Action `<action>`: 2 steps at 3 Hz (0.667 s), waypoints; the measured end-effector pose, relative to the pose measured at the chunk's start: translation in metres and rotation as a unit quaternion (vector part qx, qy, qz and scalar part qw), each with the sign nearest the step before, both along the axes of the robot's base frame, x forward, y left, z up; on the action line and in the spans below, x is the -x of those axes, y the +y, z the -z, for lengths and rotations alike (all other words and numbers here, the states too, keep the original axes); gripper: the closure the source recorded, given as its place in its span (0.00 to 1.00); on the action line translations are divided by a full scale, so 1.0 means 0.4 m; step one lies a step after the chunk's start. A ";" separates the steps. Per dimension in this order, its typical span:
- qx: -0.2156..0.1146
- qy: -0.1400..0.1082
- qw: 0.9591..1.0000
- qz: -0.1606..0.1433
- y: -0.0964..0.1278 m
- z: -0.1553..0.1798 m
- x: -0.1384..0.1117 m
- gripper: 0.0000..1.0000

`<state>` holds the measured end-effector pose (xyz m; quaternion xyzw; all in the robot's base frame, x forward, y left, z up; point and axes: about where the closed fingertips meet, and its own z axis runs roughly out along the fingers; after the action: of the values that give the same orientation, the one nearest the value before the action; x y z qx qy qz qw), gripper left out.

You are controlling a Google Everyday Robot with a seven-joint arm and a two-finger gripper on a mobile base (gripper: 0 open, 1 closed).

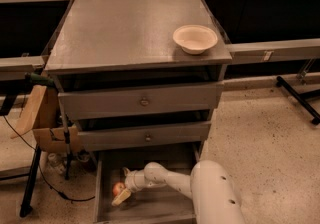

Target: Pick apple from bottom drawer and place on counter

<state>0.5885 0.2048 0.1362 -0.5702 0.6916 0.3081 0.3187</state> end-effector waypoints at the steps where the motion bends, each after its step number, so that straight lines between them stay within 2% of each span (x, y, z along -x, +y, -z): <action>1: -0.001 0.009 1.000 -0.021 0.001 0.023 0.002 0.19; 2: 0.001 0.002 1.000 -0.022 -0.017 0.017 0.003 0.41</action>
Offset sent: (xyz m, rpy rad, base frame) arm -0.0076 -0.0174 -0.0014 -0.0054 -0.0173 0.0457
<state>0.5874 0.1981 0.1295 -0.5851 0.6795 0.3162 0.3098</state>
